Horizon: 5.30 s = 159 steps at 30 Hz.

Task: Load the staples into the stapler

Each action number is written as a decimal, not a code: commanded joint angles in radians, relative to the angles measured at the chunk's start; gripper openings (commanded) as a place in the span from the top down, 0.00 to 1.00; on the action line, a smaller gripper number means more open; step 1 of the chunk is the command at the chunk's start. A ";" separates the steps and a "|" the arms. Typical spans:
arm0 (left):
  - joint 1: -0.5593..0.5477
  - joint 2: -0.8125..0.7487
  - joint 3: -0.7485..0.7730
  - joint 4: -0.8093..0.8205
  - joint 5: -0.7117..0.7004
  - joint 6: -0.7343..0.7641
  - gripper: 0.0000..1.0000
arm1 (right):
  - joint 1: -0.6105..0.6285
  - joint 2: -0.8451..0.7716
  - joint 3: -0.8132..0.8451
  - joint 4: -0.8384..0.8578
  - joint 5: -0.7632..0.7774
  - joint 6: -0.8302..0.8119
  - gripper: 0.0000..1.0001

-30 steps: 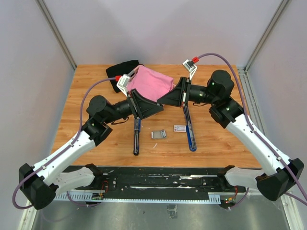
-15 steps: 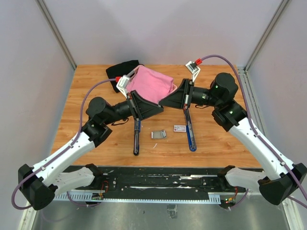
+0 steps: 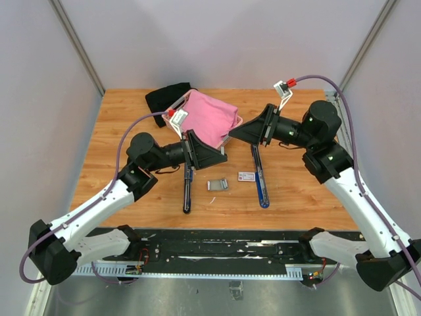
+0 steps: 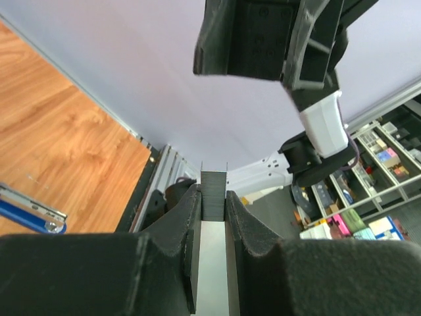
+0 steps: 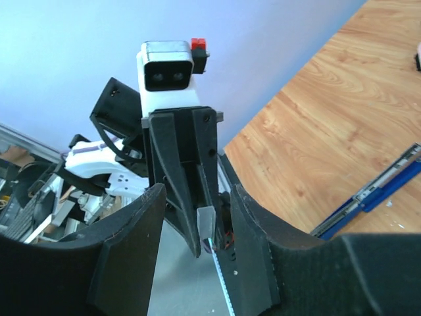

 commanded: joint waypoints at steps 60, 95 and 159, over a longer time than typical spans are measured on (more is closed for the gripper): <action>0.202 -0.101 -0.008 -0.462 0.009 0.289 0.06 | 0.077 0.068 -0.023 -0.743 0.655 -0.521 0.92; 0.204 -0.110 -0.094 -0.417 -0.110 0.211 0.04 | 0.189 0.193 -0.423 -0.540 1.122 -0.368 0.94; 0.203 -0.133 -0.120 -0.423 -0.093 0.200 0.04 | 0.255 0.128 -0.525 -0.551 1.163 -0.265 0.75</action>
